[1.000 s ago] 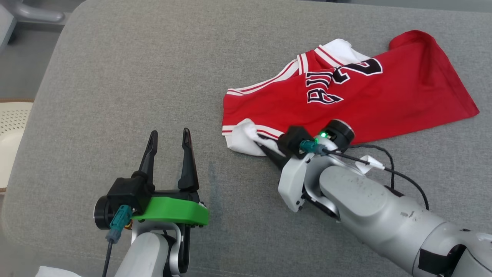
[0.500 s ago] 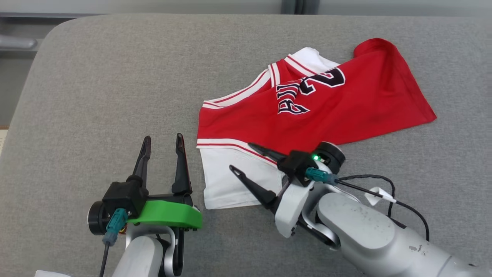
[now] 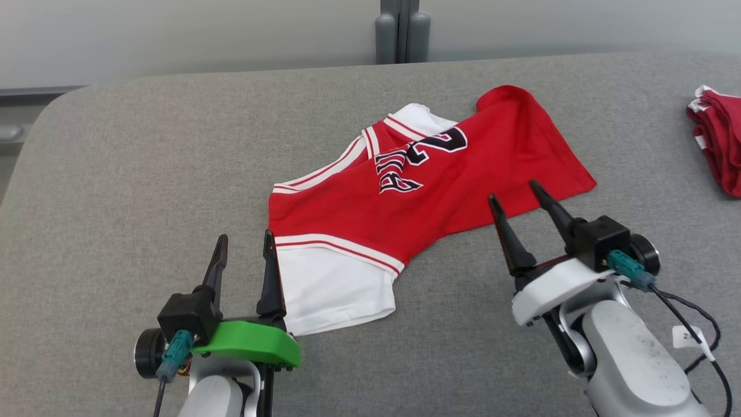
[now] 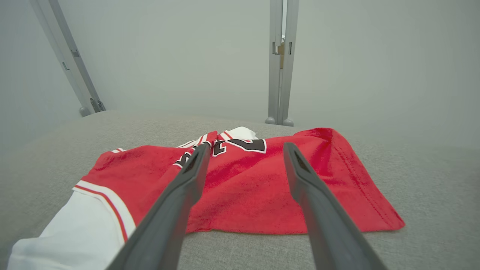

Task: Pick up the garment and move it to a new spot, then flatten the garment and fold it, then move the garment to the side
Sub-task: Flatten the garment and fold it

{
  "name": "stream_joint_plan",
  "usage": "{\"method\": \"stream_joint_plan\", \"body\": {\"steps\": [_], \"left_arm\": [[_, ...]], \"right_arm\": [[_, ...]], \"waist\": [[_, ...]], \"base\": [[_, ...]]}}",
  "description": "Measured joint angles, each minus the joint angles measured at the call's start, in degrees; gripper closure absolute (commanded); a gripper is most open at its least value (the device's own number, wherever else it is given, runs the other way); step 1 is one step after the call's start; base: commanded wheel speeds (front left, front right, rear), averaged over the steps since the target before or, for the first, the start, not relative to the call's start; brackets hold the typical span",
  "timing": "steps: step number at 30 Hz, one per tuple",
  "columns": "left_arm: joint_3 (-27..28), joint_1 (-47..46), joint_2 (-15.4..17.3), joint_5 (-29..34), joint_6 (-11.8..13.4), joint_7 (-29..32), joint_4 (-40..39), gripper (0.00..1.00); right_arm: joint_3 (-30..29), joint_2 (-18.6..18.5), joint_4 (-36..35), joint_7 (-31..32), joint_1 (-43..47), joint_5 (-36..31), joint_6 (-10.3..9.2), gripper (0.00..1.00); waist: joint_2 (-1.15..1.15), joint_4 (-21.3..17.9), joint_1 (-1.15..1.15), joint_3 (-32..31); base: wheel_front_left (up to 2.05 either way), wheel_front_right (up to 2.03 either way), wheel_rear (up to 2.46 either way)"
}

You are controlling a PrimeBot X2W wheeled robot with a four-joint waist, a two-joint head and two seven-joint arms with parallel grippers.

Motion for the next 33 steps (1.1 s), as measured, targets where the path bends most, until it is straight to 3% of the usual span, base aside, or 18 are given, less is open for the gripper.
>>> {"method": "stream_joint_plan", "body": {"steps": [10, 33], "left_arm": [[0.9, 3.5, 0.0, -0.6, -1.0, 0.0, 0.7, 0.00], [0.5, 7.3, 0.0, -0.7, -0.8, 0.0, 1.1, 0.00]], "right_arm": [[-12.2, 3.5, -5.6, 0.0, 8.4, -5.9, 0.00, 0.00], [-14.3, 6.1, -7.7, 0.4, 13.0, -7.4, 0.00, 0.00]], "waist": [[0.00, -1.4, 0.00, -3.8], [0.00, -1.3, 0.00, -7.5]], "base": [[0.00, 0.00, 0.00], [0.00, 0.00, 0.00]]}}
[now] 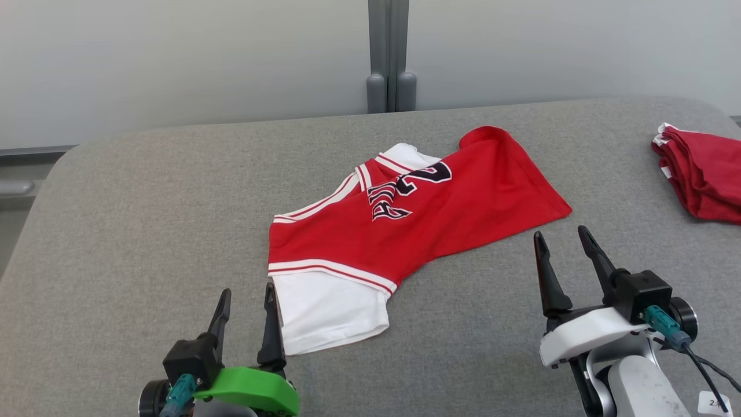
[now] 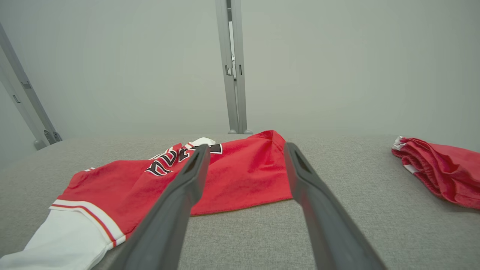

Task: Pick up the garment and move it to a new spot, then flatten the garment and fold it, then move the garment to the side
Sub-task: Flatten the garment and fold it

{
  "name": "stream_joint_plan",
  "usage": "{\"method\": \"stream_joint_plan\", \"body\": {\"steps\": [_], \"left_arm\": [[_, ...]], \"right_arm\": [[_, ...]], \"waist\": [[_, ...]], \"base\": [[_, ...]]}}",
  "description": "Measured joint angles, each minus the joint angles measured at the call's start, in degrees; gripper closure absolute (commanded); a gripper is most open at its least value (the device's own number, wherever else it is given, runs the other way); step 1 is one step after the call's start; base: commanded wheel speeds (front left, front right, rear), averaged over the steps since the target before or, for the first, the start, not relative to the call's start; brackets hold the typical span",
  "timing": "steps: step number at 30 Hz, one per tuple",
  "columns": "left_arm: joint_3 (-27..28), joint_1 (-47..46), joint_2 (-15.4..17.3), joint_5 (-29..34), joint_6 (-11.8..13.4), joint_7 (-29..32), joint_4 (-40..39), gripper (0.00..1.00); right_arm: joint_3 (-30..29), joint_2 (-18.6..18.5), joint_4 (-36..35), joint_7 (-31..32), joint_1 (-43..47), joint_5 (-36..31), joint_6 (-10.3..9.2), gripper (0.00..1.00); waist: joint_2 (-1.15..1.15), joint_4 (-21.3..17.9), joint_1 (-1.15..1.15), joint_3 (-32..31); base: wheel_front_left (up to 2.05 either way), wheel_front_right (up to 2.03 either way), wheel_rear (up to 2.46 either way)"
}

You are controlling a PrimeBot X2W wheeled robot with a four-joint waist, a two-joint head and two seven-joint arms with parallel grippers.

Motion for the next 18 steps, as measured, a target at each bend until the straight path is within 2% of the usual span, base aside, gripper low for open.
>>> {"method": "stream_joint_plan", "body": {"steps": [8, 11, 14, 18], "left_arm": [[-0.3, 0.0, 0.0, 0.1, 0.0, 0.0, 1.9, 0.00], [-2.4, 0.2, 0.0, -1.6, -0.1, 4.5, 7.3, 0.00], [-2.8, 0.1, 0.0, -4.7, -0.3, 9.2, 9.9, 0.00], [-3.2, 0.0, 0.0, -7.4, -0.3, 12.5, 12.1, 0.00]], "right_arm": [[0.5, 0.0, 0.1, 0.0, 0.1, 0.8, 0.00, 0.00], [0.3, 0.0, 0.3, 0.2, 0.3, 0.8, 0.00, 0.00], [-0.1, 0.0, 0.3, 0.4, 0.4, 0.8, 0.00, 0.00], [-0.5, 0.0, 0.6, 0.7, 0.7, 0.8, 0.00, 0.00]], "waist": [[0.00, -0.5, 0.00, 0.2], [0.00, -0.6, 0.00, 0.3], [0.00, -0.7, 0.00, 0.5], [0.00, -1.0, 0.00, 1.0]], "base": [[0.00, 0.00, 0.00], [0.00, 0.00, 0.00], [0.00, 0.00, 0.00], [0.00, 0.00, 0.00]]}}
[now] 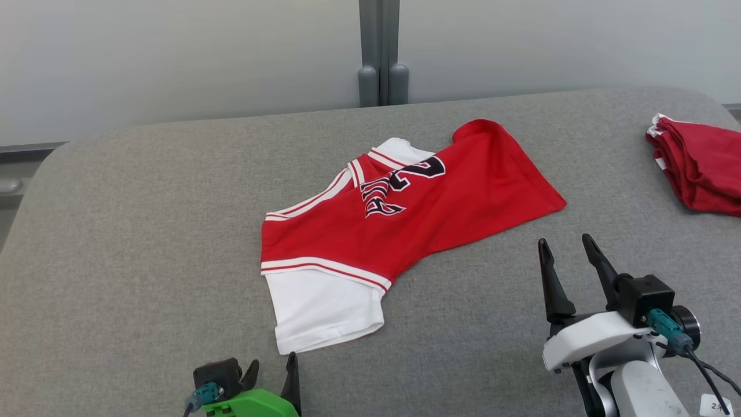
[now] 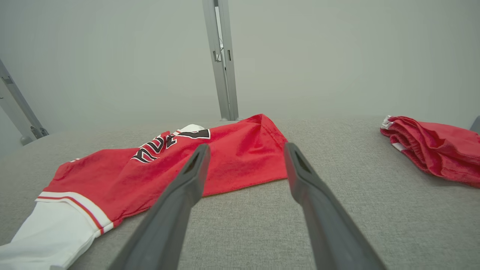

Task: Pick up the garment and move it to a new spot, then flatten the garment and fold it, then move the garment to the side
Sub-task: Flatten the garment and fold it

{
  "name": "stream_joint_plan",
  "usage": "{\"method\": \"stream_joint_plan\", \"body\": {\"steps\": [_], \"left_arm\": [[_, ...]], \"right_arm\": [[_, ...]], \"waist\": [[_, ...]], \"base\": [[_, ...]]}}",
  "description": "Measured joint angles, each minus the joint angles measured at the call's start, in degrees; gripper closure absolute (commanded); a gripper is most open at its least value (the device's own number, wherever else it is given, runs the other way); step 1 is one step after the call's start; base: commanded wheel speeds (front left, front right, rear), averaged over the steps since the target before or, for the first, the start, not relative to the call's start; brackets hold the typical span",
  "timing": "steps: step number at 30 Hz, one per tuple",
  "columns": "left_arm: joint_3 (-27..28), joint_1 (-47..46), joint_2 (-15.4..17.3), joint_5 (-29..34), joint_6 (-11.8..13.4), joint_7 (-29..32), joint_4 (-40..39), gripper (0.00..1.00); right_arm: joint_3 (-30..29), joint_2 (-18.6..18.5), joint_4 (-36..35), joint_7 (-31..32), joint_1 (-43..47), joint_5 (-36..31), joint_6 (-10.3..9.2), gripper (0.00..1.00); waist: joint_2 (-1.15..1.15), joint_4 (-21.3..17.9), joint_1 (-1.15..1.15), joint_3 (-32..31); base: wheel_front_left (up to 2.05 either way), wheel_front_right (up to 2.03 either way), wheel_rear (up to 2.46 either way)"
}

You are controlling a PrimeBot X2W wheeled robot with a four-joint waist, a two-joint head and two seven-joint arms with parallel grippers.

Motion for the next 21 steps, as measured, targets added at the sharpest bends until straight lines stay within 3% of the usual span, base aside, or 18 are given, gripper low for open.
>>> {"method": "stream_joint_plan", "body": {"steps": [11, 12, 13, 15, 16, 21], "left_arm": [[-1.9, -5.1, 0.0, -7.3, -1.0, -0.1, 5.1, 0.00], [-2.4, -5.6, 0.0, -7.8, -1.1, 0.0, 5.7, 0.16], [-2.8, -6.0, 0.0, -8.0, -1.1, 0.0, 6.1, 0.46], [-3.7, -7.0, 0.0, -8.4, -1.2, 0.2, 6.8, 0.96], [-4.2, -7.4, 0.0, -8.7, -1.2, 0.2, 6.9, 1.00], [-6.0, -8.8, 0.0, -9.4, -1.7, -0.6, 5.8, 1.00]], "right_arm": [[-1.3, 0.0, 1.6, 1.8, -0.9, -0.5, 0.00, 0.00], [-1.7, 0.0, 1.9, 2.3, -1.2, -0.8, 0.00, 0.00], [-2.2, 0.0, 2.3, 3.1, -1.6, -1.1, 0.00, 0.00], [-3.4, 0.0, 3.4, 5.3, -2.7, -1.7, 0.00, 0.00], [-4.1, 0.0, 3.9, 6.4, -3.5, -2.1, 0.00, 0.00], [-8.7, -1.4, 7.9, 13.1, -10.4, -4.5, 0.00, 0.00]], "waist": [[0.00, -1.5, 0.00, 2.2], [0.00, -1.6, 0.00, 2.5], [0.00, -1.7, 0.00, 2.8], [0.00, -1.7, 0.00, 3.4], [0.00, -1.7, 0.00, 3.8], [0.00, -0.7, 0.00, 5.3]], "base": [[0.00, 0.00, 0.00], [0.00, 0.00, 0.00], [0.00, 0.00, 0.00], [0.00, 0.00, 0.00], [0.00, 0.00, 0.00], [0.00, 0.00, 0.00]]}}
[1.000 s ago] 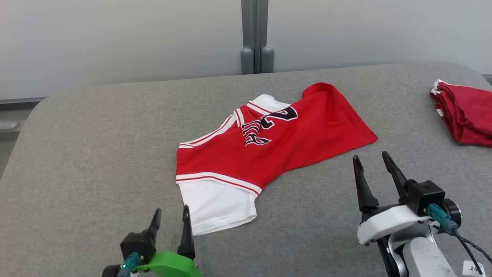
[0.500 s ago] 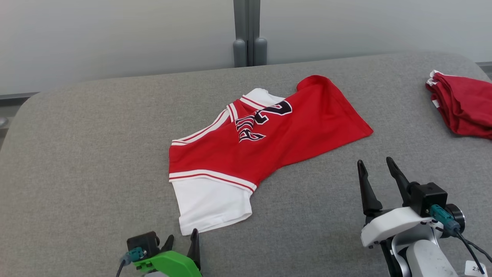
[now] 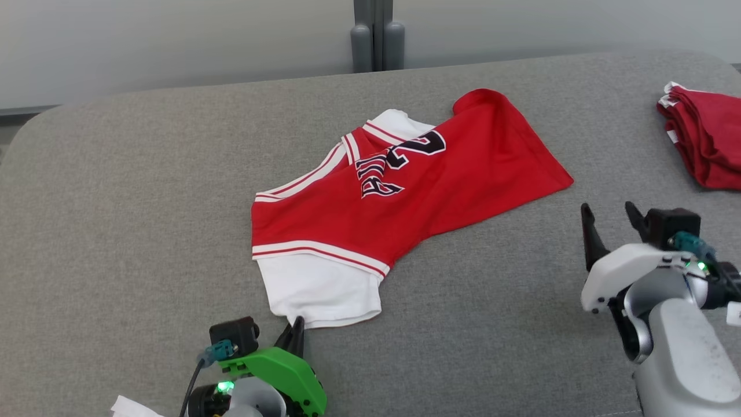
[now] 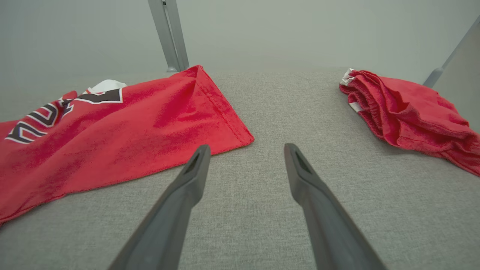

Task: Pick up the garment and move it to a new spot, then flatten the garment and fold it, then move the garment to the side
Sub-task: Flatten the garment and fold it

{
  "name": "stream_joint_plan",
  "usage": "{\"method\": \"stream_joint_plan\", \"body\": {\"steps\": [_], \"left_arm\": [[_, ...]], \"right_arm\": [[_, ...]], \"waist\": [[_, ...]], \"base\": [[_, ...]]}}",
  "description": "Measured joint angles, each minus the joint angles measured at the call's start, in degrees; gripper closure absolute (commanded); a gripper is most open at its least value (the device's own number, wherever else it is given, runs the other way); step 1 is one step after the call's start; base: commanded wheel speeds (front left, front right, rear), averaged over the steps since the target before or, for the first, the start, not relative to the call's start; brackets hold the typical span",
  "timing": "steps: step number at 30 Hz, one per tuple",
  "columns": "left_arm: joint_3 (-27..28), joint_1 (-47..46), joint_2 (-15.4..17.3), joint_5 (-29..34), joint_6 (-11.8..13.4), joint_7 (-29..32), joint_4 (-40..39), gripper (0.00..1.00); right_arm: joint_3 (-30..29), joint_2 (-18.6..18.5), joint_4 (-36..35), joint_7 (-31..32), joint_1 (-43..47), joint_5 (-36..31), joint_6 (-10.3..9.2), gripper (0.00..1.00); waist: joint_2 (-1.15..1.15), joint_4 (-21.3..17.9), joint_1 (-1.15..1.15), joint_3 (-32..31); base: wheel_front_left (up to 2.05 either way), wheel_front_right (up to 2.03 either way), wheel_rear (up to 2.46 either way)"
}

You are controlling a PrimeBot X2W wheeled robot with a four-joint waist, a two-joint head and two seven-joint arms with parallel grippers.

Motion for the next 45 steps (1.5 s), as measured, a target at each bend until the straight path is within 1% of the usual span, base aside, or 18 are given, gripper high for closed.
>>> {"method": "stream_joint_plan", "body": {"steps": [4, 11, 17, 18, 19, 20, 21, 22, 24, 27, 31, 35, 38, 40, 42, 45], "left_arm": [[-0.6, -1.5, 0.0, 0.3, 0.0, -0.9, -1.7, 1.00], [-1.3, -3.5, 0.1, 1.3, 0.0, -1.6, -5.5, 1.00], [-1.7, -4.3, 0.4, 1.7, 0.1, -1.6, -8.1, 1.00], [-1.7, -4.3, 0.5, 1.8, 0.4, -1.6, -8.8, 1.00], [-1.7, -4.3, 0.6, 1.8, 0.5, -1.6, -9.1, 1.00], [-1.7, -4.3, 0.7, 1.8, 0.5, -1.7, -9.5, 1.00], [-1.8, -4.3, 0.7, 1.9, 0.6, -1.8, -9.8, 1.00], [-1.7, -4.3, 0.7, 2.0, 0.6, -1.9, -10.2, 1.00], [-1.3, -4.5, 1.1, 2.0, 0.8, -2.5, -11.4, 1.00], [-0.9, -5.2, 1.6, 2.0, 0.9, -2.9, -12.7, 1.00], [-0.1, -7.3, 3.0, 2.3, 1.0, -3.1, -15.0, 1.00], [1.3, -10.5, 5.1, 3.0, 1.1, -3.1, -18.2, 1.00], [2.5, -12.8, 6.7, 3.4, 1.4, -2.8, -21.9, 1.00], [3.0, -13.9, 8.0, 3.8, 1.6, -2.3, -24.4, 1.00], [3.7, -14.6, 9.0, 3.8, 1.8, -1.8, -27.1, 1.00], [5.2, -15.3, 10.8, 3.8, 2.5, -0.8, -32.4, 1.00]], "right_arm": [[-2.9, -2.9, 6.3, 4.1, -7.0, -1.1, 0.00, 0.00], [-5.4, -6.3, 19.0, 6.7, -17.3, -1.9, 0.00, 0.00], [-4.0, -8.3, 28.3, 6.4, -23.6, -1.7, 0.01, 0.00], [-3.6, -8.7, 31.3, 6.8, -25.3, -1.7, 0.01, 0.00], [-3.5, -8.8, 32.4, 7.1, -25.9, -1.7, 0.01, 0.06], [-3.2, -9.0, 33.6, 7.4, -26.7, -1.7, 0.01, 0.43], [-2.9, -9.1, 34.6, 7.6, -27.5, -1.6, 0.01, 0.61], [-2.5, -9.0, 35.5, 7.8, -28.3, -1.1, 0.00, 0.73], [-0.7, -8.7, 37.5, 7.3, -29.7, 0.1, -0.01, 1.00], [1.4, -8.0, 38.6, 5.3, -30.3, 2.0, -0.01, 1.00], [4.2, -6.7, 38.9, 2.7, -30.3, 6.8, -0.01, 1.00], [7.9, -5.8, 36.3, 1.3, -29.9, 13.1, -0.01, 1.00], [11.6, -6.2, 31.5, 0.7, -27.5, 19.2, -0.01, 1.00], [14.0, -7.2, 27.4, 0.6, -25.4, 22.9, -0.01, 1.00], [16.0, -8.6, 22.7, 0.5, -23.5, 26.2, -0.01, 1.00], [18.1, -11.6, 13.2, 0.5, -19.5, 31.1, -0.01, 1.00]], "waist": [[0.00, 1.5, 0.00, 1.5], [0.00, 4.5, 0.00, 5.3], [0.00, 6.8, 0.00, 8.9], [0.00, 7.4, 0.00, 9.9], [0.00, 7.6, 0.00, 10.2], [0.00, 7.9, 0.00, 10.6], [0.00, 8.1, 0.00, 10.9], [0.00, 8.2, 0.00, 11.1], [0.00, 8.0, 0.00, 11.1], [0.00, 7.2, 0.00, 10.7], [0.00, 5.9, 0.00, 9.3], [0.00, 4.7, 0.00, 7.3], [0.00, 3.6, 0.00, 5.1], [0.00, 2.9, 0.00, 3.7], [0.00, 2.1, 0.00, 2.3], [0.00, 0.8, 0.00, -0.3]], "base": [[0.00, 0.00, 0.00], [0.00, 0.00, 0.00], [0.00, 0.00, 0.00], [0.00, 0.00, 0.00], [0.00, 0.00, 0.00], [0.00, 0.00, 0.00], [0.00, 0.00, 0.00], [0.00, 0.00, 0.00], [0.00, 0.00, 0.00], [0.00, 0.00, 0.00], [0.00, 0.00, 0.00], [0.00, 0.00, 0.00], [0.00, 0.00, 0.00], [0.00, 0.00, 0.00], [0.00, 0.00, 0.00], [0.00, 0.00, 0.00]]}}
